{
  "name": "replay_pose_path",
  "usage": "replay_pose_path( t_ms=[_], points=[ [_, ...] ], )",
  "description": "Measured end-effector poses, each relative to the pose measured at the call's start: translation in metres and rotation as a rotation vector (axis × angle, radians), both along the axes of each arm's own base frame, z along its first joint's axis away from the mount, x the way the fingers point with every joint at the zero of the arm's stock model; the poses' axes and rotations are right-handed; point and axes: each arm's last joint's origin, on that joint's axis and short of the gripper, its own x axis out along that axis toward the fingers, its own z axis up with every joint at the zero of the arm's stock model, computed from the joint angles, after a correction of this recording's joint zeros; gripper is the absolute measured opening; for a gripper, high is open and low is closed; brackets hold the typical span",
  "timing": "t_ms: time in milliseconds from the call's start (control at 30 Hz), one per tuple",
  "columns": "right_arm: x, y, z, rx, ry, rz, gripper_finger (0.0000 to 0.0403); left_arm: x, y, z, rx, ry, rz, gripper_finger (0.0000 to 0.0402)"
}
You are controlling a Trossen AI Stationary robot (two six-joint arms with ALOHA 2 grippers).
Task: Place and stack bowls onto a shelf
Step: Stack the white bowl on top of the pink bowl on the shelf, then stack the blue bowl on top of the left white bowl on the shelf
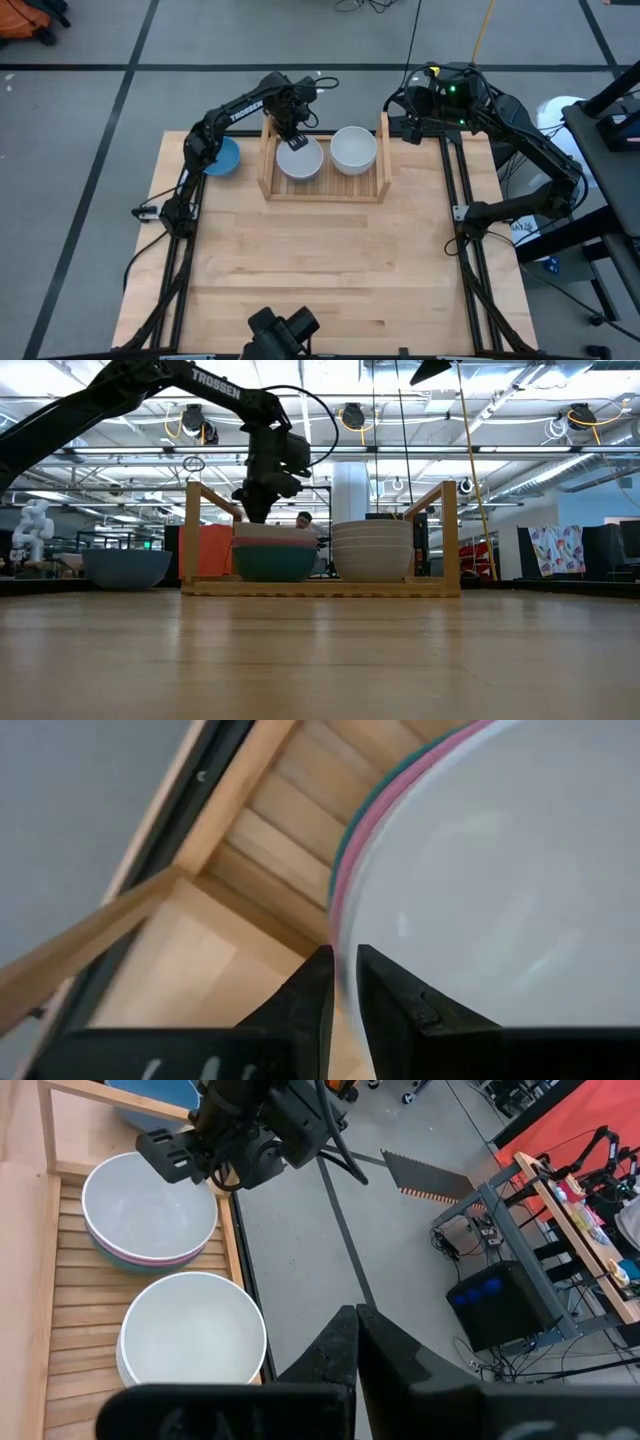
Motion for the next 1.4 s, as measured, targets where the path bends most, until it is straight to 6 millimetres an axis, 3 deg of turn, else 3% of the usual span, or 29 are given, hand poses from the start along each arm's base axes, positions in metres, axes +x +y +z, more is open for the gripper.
replay_pose_path(
  t_ms=[167,300,600,733,900,1000,1100,1400],
  points=[
    [0.000,0.000,0.000,0.000,0.000,0.000,0.0000,-0.002,-0.001,0.002,0.020,0.028,-0.010,0.0055],
    [0.000,0.000,0.000,0.000,0.000,0.000,0.0000,-0.007,-0.005,0.015,0.037,0.013,0.003,0.0056],
    [0.000,0.000,0.000,0.001,-0.002,0.003,0.0000,-0.023,-0.027,0.067,0.118,-0.093,-0.007,0.0057],
    [0.000,0.000,0.000,0.002,-0.002,0.003,0.0000,-0.040,-0.040,0.095,0.165,-0.116,-0.006,0.0058],
    [0.000,0.000,0.000,0.001,-0.002,0.003,0.0000,-0.068,-0.043,0.123,0.273,-0.123,0.200,0.0055],
    [0.000,0.000,0.000,0.001,-0.002,0.003,0.0000,-0.083,-0.041,0.134,0.286,-0.163,0.353,0.0033],
    [0.000,0.000,0.000,0.001,-0.002,0.003,0.0000,-0.093,-0.035,0.137,0.292,-0.174,0.427,0.0007],
    [0.000,0.000,0.000,0.001,-0.002,0.003,0.0000,-0.114,-0.008,0.130,0.334,-0.107,0.512,0.0020]
  ],
)
